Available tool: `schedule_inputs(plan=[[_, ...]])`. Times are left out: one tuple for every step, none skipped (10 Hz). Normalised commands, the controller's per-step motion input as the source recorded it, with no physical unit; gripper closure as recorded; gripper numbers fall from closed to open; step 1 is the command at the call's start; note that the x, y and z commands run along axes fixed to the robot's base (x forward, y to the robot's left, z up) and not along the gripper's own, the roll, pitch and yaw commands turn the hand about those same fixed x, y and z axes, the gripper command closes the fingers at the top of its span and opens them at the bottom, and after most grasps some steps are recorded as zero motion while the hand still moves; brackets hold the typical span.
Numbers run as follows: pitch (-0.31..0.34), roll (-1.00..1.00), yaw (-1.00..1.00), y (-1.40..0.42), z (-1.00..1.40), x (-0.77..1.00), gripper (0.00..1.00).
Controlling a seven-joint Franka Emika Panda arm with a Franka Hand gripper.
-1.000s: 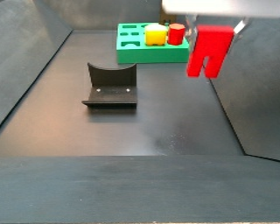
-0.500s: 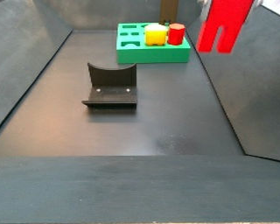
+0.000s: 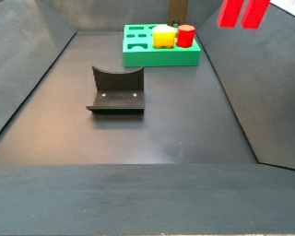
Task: Pick up the double-square object. Move up. Move to above the board. Insert the double-square object.
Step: Move to above the board.
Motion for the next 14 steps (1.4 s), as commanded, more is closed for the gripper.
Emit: schedule_inputs(plan=[[0.080,0.03,0.01,0.02,0.82,-0.03,1.00],[0.083,0.04,0.01,0.02,0.66,-0.02,1.00],[0.082,0.04,0.01,0.01,0.51,-0.01,1.00],[0.083,0.04,0.01,0.00,0.30,0.00,1.00],[0.406,0.18,-0.01,-1.00,0.06,0.45,1.00],[0.394,0.19,0.00,-1.00,0.03,0.46,1.00],[0.362,0.13,0.01,-1.00,0.04,0.48,1.00],[0.300,0.02,0.01,-1.00,0.04,0.49,1.00],[0.225,0.00,0.01,-1.00,0.04,0.49,1.00],[0.161,0.02,0.02,-1.00,0.04,0.49,1.00],[0.122,0.00,0.01,-1.00,0.05,0.50,1.00],[0.112,0.00,0.01,-1.00,0.05,0.51,1.00],[0.117,0.00,0.01,-1.00,0.05,0.53,1.00],[0.115,-0.01,0.01,-1.00,0.06,0.54,1.00]])
